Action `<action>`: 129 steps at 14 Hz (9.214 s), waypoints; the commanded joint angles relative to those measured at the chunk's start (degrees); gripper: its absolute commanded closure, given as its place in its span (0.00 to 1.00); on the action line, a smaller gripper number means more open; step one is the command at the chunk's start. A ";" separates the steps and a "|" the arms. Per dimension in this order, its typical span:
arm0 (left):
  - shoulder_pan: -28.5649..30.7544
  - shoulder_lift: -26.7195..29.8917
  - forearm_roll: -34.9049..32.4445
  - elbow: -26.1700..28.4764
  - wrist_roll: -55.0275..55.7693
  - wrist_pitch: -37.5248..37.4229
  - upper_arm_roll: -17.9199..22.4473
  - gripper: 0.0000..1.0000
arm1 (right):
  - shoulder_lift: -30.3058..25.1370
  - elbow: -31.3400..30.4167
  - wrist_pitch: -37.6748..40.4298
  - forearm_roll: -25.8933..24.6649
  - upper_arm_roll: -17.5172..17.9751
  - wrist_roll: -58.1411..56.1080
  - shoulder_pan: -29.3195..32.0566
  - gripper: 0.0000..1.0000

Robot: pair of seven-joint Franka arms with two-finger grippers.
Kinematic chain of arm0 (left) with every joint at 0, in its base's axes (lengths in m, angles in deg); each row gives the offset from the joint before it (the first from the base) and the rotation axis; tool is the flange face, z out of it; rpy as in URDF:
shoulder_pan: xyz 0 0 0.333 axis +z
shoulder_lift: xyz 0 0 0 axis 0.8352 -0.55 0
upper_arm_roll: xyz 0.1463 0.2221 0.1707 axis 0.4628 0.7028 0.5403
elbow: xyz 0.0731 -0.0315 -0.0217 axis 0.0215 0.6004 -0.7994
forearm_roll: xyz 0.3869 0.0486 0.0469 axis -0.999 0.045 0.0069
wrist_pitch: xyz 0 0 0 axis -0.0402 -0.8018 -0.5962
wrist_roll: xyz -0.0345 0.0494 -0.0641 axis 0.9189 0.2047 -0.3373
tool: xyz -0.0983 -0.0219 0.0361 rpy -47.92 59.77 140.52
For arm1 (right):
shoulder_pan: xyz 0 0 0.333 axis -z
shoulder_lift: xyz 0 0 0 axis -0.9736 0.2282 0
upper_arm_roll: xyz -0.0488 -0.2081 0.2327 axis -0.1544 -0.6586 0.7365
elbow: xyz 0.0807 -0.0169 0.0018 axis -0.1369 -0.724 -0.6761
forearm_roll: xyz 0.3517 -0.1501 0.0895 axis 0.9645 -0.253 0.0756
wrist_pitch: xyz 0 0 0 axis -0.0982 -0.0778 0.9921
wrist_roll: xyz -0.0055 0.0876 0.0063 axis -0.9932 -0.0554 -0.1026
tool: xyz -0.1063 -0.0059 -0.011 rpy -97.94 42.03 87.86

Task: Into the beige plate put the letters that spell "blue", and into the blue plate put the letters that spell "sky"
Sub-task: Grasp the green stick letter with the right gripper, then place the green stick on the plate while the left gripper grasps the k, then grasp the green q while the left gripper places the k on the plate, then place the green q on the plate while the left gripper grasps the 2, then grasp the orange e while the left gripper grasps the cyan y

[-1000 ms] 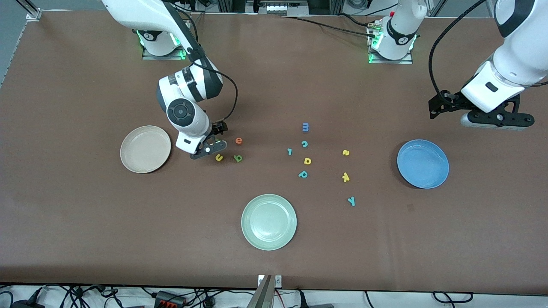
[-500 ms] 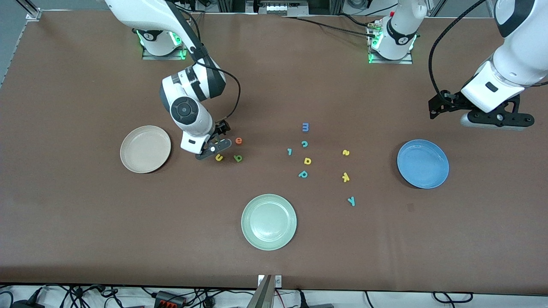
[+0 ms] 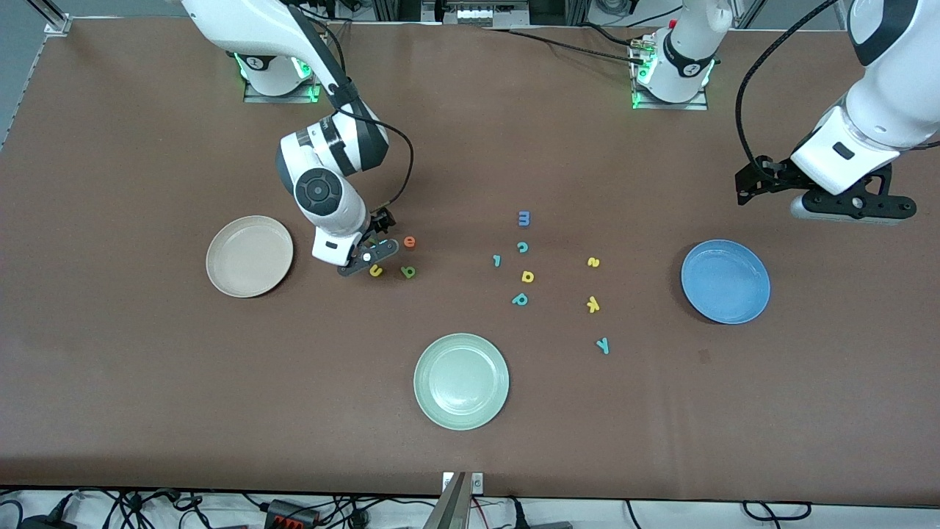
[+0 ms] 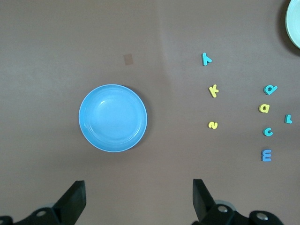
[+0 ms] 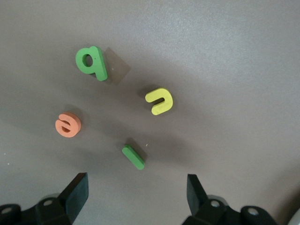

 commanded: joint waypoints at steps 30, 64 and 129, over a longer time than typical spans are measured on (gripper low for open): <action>-14.05 -39.98 0.92 -3.30 25.55 35.33 -0.13 0.00 | 4.31 0.34 -3.48 0.03 -0.75 -19.41 -2.28 0.98; -5.03 -37.18 -5.59 -12.79 11.55 9.07 0.57 0.84 | 12.91 20.47 3.12 6.54 -7.60 4.78 -8.17 0.05; 19.09 -29.53 -20.09 4.89 5.44 18.56 -23.76 0.00 | 9.48 5.17 -7.33 15.77 -14.28 32.87 -22.40 0.08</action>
